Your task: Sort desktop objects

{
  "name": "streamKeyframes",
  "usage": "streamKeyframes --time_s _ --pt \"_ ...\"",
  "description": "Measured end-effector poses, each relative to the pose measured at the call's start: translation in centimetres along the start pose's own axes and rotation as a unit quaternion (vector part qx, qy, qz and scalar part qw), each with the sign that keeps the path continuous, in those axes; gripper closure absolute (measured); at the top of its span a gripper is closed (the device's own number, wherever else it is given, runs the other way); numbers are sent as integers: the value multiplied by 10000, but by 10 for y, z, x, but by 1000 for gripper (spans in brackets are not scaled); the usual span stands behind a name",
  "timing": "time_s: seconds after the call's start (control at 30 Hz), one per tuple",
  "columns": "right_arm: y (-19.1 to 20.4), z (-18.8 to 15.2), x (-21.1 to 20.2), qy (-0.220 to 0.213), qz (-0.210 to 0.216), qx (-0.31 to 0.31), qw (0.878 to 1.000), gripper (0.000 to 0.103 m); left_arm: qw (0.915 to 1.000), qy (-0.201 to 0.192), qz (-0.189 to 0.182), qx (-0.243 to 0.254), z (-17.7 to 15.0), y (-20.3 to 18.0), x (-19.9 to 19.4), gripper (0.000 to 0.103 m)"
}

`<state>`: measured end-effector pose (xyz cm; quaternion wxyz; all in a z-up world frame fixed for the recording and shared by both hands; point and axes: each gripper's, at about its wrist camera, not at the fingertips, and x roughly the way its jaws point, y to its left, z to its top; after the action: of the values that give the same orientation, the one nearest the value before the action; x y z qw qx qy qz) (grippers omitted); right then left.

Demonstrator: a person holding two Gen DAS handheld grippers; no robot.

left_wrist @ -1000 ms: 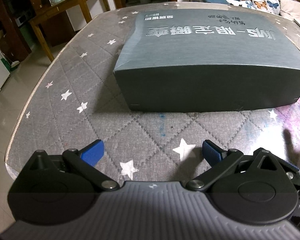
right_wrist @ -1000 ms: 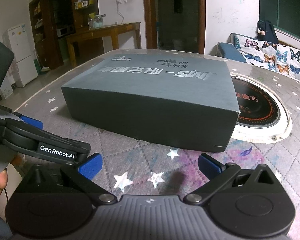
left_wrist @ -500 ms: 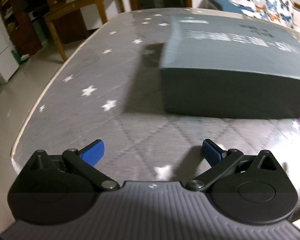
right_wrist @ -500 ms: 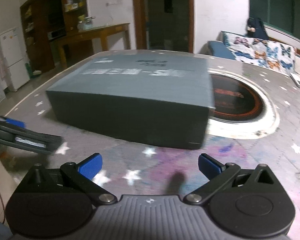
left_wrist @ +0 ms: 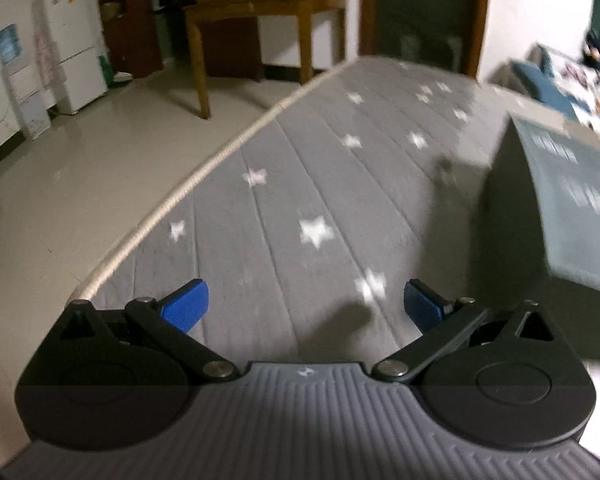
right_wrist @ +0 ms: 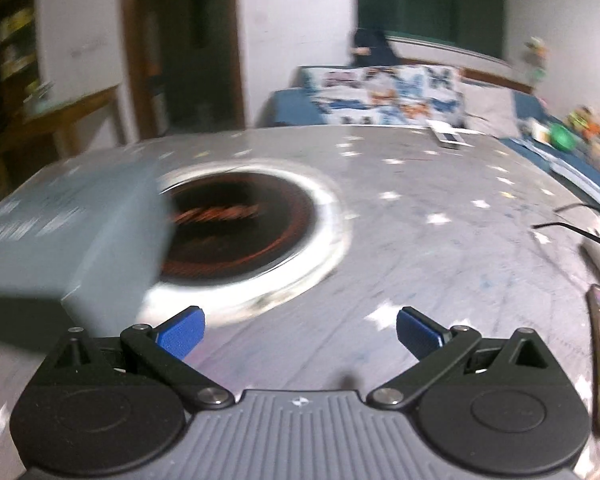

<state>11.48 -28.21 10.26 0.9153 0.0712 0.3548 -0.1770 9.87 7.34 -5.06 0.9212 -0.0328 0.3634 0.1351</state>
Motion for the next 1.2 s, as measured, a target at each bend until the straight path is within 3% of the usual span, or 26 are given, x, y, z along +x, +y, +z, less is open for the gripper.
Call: streamKeyframes --time_s 0.2,0.63,1.2 --pt "-37 29 46 -26 -420 496 9979 0 9989 -263 124 -371 25 -3 27 0" --pt "-65 40 107 237 -714 369 9965 0 9991 -208 223 -309 33 -20 72 0" --pt "-68 37 119 130 -651 314 9973 0 9989 -345 201 -264 33 -26 83 0"
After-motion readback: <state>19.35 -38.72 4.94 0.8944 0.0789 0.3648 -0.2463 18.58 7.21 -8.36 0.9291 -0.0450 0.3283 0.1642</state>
